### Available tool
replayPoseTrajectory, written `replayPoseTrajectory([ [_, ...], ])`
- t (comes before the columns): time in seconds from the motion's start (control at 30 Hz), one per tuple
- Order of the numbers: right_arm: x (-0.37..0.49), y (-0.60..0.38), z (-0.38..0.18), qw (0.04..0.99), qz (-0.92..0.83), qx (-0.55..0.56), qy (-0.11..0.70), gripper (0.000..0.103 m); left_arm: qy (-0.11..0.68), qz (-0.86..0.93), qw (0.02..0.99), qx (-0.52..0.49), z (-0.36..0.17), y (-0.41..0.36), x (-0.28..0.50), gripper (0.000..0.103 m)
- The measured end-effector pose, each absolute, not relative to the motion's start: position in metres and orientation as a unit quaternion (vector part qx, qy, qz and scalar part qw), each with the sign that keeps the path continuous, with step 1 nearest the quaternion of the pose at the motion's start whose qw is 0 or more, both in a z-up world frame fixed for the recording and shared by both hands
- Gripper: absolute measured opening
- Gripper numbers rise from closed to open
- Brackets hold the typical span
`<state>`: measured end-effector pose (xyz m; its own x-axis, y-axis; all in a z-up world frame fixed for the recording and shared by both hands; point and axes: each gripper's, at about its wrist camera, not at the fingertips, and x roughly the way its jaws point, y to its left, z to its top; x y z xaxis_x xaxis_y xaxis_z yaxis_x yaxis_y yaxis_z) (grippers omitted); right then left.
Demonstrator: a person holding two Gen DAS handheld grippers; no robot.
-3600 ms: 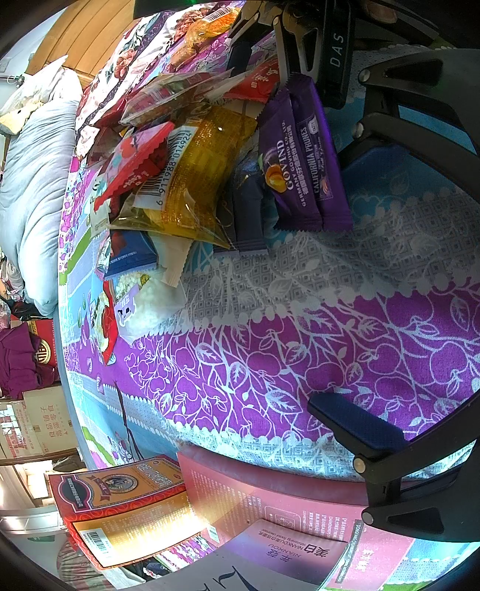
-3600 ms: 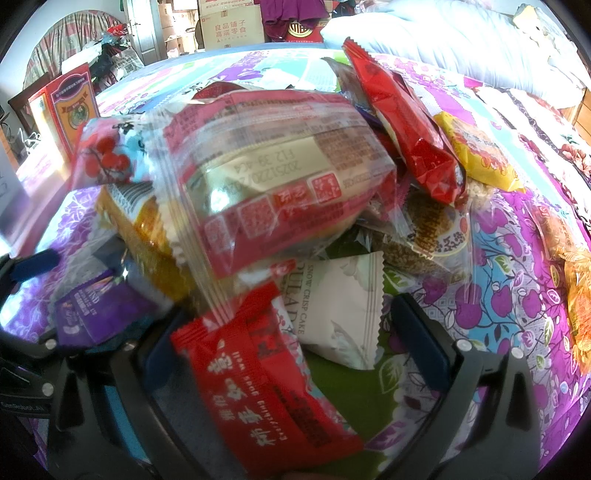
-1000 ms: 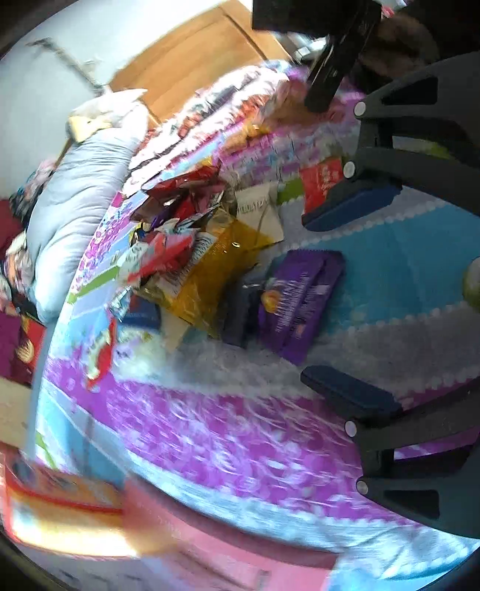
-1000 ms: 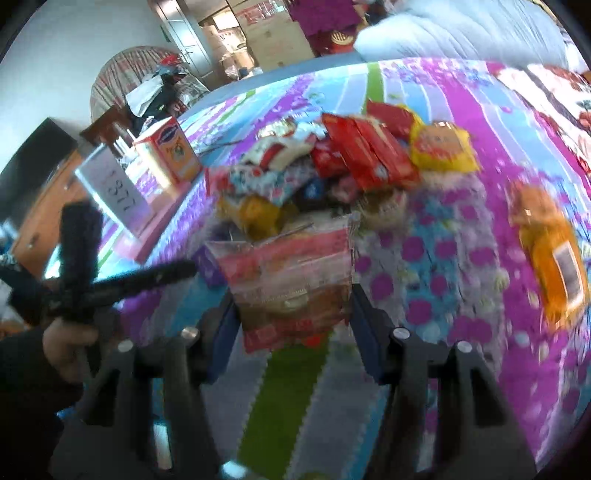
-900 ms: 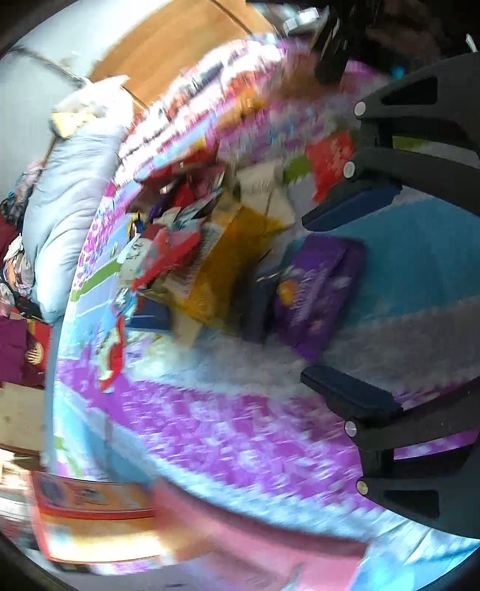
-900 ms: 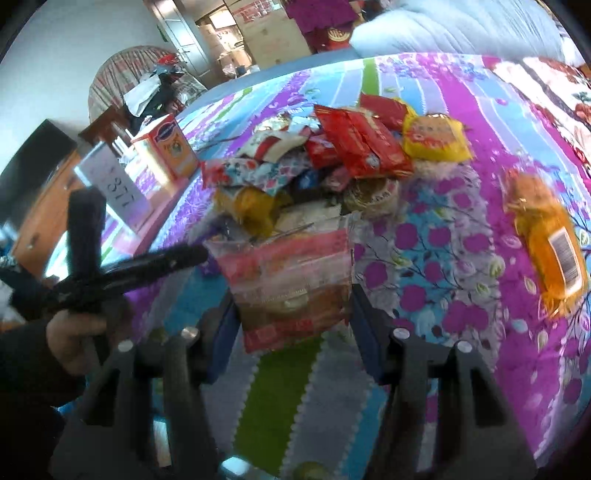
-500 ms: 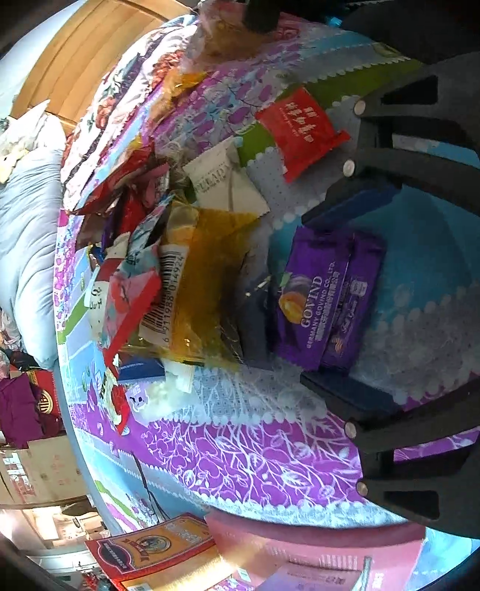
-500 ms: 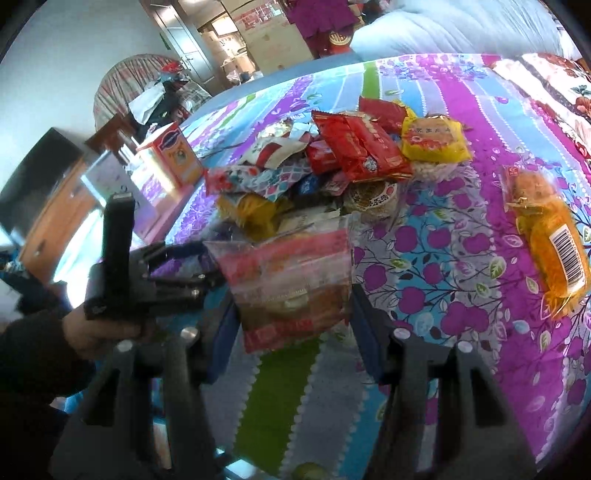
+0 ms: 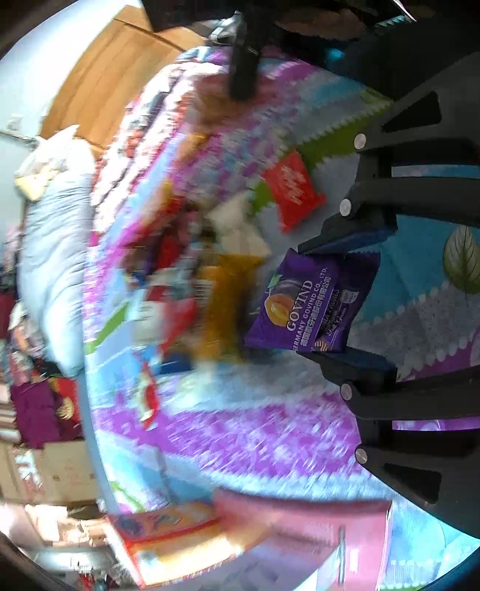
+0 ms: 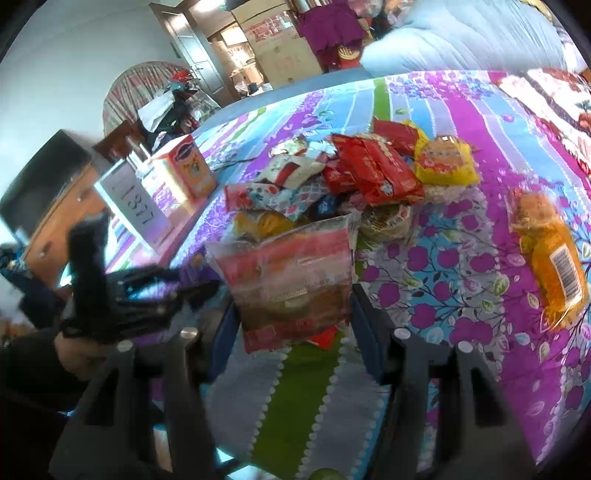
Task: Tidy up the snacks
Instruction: 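Carry the purple packet and clear cake packet toward the light-blue basket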
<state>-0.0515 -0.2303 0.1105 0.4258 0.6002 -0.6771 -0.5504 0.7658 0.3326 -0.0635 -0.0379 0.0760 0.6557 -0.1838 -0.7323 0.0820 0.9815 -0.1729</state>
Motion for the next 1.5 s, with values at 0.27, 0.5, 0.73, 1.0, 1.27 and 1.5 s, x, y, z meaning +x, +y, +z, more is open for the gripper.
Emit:
replayPoseTrajectory([
  [0.27, -0.059, -0.190, 0.159, 0.850, 0.377, -0.002, 0.369, 0.060, 0.301, -0.028, 0.951, -0.062, 0.178, -0.007, -0.102, 0.047],
  [0.5, -0.065, -0.121, 0.207, 0.840, 0.435, -0.040, 0.322, 0.060, 0.226, 0.041, 0.970, -0.076, 0.241, 0.053, -0.149, 0.047],
  [0.73, -0.077, -0.041, 0.241, 0.821, 0.490, -0.076, 0.284, 0.060, 0.178, 0.123, 0.972, -0.095, 0.275, 0.123, -0.204, 0.047],
  [1.0, -0.108, 0.050, 0.260, 0.784, 0.552, -0.109, 0.262, 0.059, 0.189, 0.226, 0.950, -0.108, 0.274, 0.189, -0.245, 0.047],
  [1.27, -0.144, 0.124, 0.266, 0.751, 0.594, -0.145, 0.248, 0.059, 0.211, 0.291, 0.923, -0.140, 0.252, 0.244, -0.276, 0.047],
  [1.5, -0.164, 0.163, 0.263, 0.735, 0.609, -0.166, 0.248, 0.059, 0.209, 0.319, 0.913, -0.143, 0.246, 0.258, -0.298, 0.047],
])
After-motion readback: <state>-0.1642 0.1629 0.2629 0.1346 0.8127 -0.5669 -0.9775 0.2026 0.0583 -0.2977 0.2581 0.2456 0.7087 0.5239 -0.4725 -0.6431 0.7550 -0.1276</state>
